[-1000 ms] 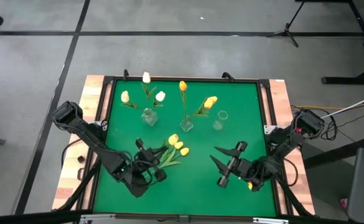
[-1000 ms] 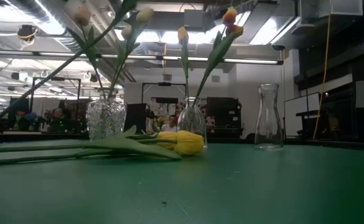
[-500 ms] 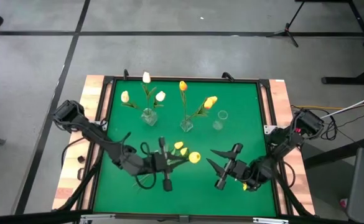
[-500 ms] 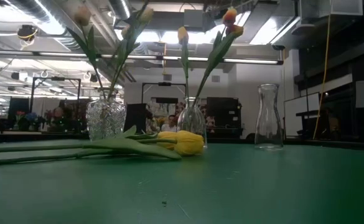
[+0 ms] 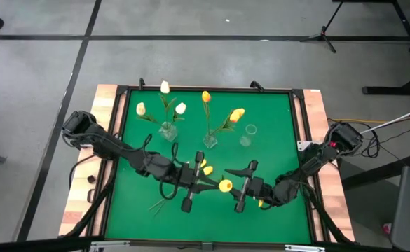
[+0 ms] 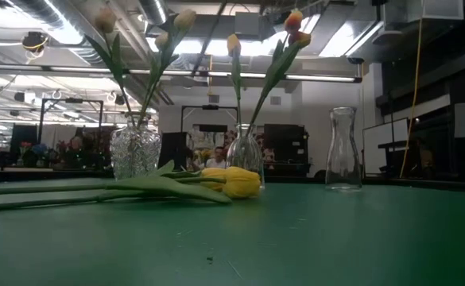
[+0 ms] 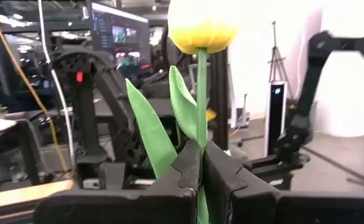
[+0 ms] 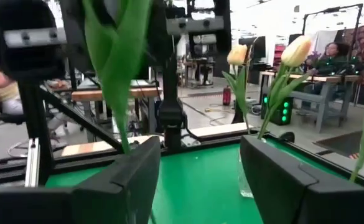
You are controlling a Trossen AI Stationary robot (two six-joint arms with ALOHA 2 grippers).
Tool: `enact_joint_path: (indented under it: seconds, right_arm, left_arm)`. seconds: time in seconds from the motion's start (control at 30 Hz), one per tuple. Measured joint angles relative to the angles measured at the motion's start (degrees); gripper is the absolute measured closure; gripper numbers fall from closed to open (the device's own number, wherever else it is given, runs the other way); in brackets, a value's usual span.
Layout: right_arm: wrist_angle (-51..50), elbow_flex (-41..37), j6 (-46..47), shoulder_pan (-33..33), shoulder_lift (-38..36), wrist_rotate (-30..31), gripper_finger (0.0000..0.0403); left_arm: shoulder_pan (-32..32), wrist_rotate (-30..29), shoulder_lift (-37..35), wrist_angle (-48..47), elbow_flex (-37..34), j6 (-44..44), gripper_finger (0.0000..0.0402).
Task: Sort flowers into vase by color
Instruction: Put the left yellow flower into the right transparent vase
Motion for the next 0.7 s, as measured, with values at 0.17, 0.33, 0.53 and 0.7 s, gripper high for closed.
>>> enact_joint_path:
  seconds: [0.17, 0.33, 0.53, 0.7]
  right_arm:
    - [-0.12, 0.01, 0.23, -0.19, 0.0, -1.81, 0.0171]
    - [-2.47, 0.01, 2.85, -0.98, 0.0, -3.85, 0.0171]
    - [-6.49, 0.02, 9.18, -4.97, 0.0, -11.09, 0.0171]
    - [-15.58, 3.44, 12.29, -6.75, 0.0, -14.61, 0.0171]
  left_arm:
    - [2.15, 0.58, -0.54, -3.01, -0.04, 0.81, 0.0399]
    - [3.67, 2.97, -0.66, -3.39, -0.04, -0.21, 0.0399]
    - [4.15, 4.88, -0.7, -3.23, -0.04, -1.57, 0.0399]
    - [4.17, 4.88, -0.7, -3.52, -0.04, -1.59, 0.0399]
